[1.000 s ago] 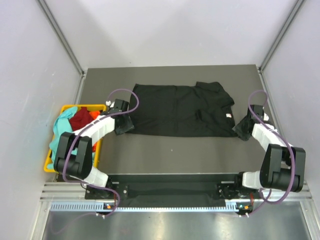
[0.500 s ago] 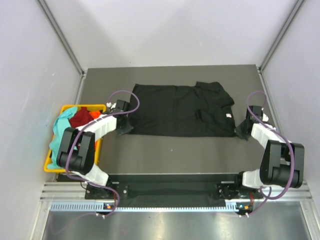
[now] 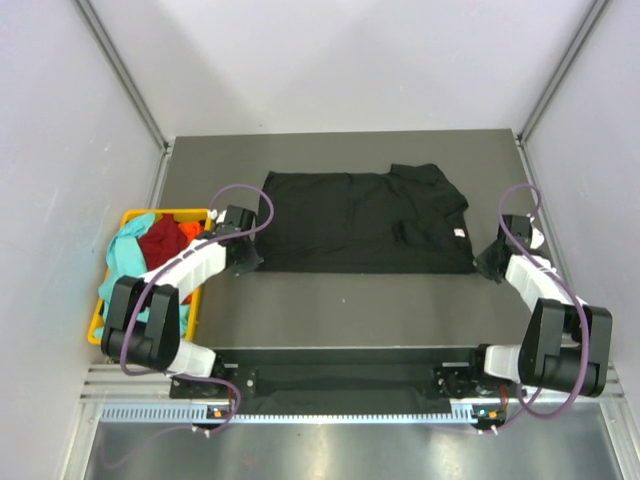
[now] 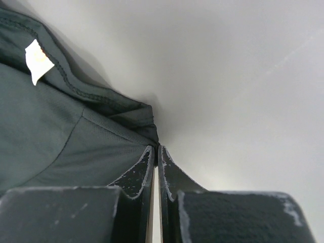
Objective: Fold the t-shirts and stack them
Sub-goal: Fold the tshirt
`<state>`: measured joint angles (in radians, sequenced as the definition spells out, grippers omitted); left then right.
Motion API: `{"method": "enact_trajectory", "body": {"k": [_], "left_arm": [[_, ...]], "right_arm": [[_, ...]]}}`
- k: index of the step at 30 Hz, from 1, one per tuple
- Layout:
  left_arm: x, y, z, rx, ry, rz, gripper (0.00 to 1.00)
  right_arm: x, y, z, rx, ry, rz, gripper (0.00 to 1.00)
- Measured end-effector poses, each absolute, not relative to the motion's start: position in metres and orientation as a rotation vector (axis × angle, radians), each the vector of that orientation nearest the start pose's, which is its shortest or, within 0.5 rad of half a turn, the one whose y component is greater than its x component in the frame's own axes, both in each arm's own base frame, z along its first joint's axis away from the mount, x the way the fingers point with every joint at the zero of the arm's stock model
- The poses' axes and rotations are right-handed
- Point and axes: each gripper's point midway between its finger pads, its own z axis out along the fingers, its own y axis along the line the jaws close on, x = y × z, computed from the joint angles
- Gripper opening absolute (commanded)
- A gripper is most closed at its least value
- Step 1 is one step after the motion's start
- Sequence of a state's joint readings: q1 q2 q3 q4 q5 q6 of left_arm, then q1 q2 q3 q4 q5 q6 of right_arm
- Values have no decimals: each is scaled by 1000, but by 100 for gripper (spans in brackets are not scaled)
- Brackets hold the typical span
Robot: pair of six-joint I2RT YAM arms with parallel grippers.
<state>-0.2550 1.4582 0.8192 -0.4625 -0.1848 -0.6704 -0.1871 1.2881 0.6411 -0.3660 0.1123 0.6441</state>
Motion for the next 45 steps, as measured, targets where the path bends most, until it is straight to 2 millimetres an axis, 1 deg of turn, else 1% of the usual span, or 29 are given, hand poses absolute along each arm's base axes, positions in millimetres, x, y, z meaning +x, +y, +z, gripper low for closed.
{"method": "enact_trajectory", "body": {"k": [6,10,11,12,13,14,16,17,18,19,21,23,25,27,28,29,30,31,32,33,35,36,37,38,40,42,43,45], "left_arm": [[267,-70,33,-624,2599,-100,0],[252,-75,29,-621,2615,-127,0],[249,-76,29,-618,2620,-133,2],[245,-77,28,-615,2624,-137,7],[243,-78,27,-613,2627,-140,17],[240,-79,28,-611,2630,-144,21],[237,-79,29,-618,2633,-143,29],[236,-78,30,-618,2632,-138,32],[234,-77,31,-617,2635,-133,35],[233,-75,33,-613,2637,-121,41],[236,-72,45,-595,2636,-92,45],[254,-74,68,-564,2588,-104,46],[282,-80,104,-521,2515,-138,47],[321,-90,149,-474,2417,-185,44],[341,-94,168,-449,2372,-201,44],[358,-97,184,-432,2329,-215,43],[375,-100,196,-414,2297,-223,42],[392,-102,203,-397,2276,-231,41],[404,-102,206,-390,2264,-237,41],[415,-102,203,-384,2270,-240,40],[442,-100,191,-388,2283,-249,40],[456,-98,180,-388,2298,-252,40],[467,-96,169,-389,2311,-250,43],[478,-94,156,-384,2329,-248,44],[494,-91,127,-353,2379,-238,45],[507,-90,105,-319,2418,-228,45],[513,-89,95,-299,2433,-220,46],[525,-91,82,-262,2449,-213,45]], "right_arm": [[259,-50,24,1103,2375,7,0],[245,-51,20,1131,2386,-5,0],[242,-51,21,1132,2381,-5,0],[240,-51,22,1131,2379,-5,3],[238,-51,23,1131,2375,-4,6],[237,-51,24,1129,2373,-5,9],[235,-51,25,1125,2373,-5,19],[234,-51,25,1122,2379,-9,28],[233,-51,25,1123,2386,-11,32],[229,-50,25,1125,2402,-17,35],[227,-49,29,1132,2417,-18,42],[232,-47,39,1129,2417,7,45],[247,-45,57,1122,2384,58,48],[266,-42,80,1097,2334,107,50],[276,-40,91,1083,2306,136,50],[288,-37,104,1059,2275,170,50],[301,-33,116,1030,2246,207,50],[315,-27,128,995,2219,248,51],[330,-21,137,962,2204,284,50],[344,-15,144,931,2194,313,50],[371,-3,151,875,2196,357,50],[389,4,153,841,2202,380,50],[402,10,152,818,2213,396,50],[415,16,149,796,2226,410,50],[443,29,144,754,2239,442,50],[461,39,136,725,2248,463,50],[466,43,132,718,2256,460,50],[476,52,125,698,2271,461,48]]}}
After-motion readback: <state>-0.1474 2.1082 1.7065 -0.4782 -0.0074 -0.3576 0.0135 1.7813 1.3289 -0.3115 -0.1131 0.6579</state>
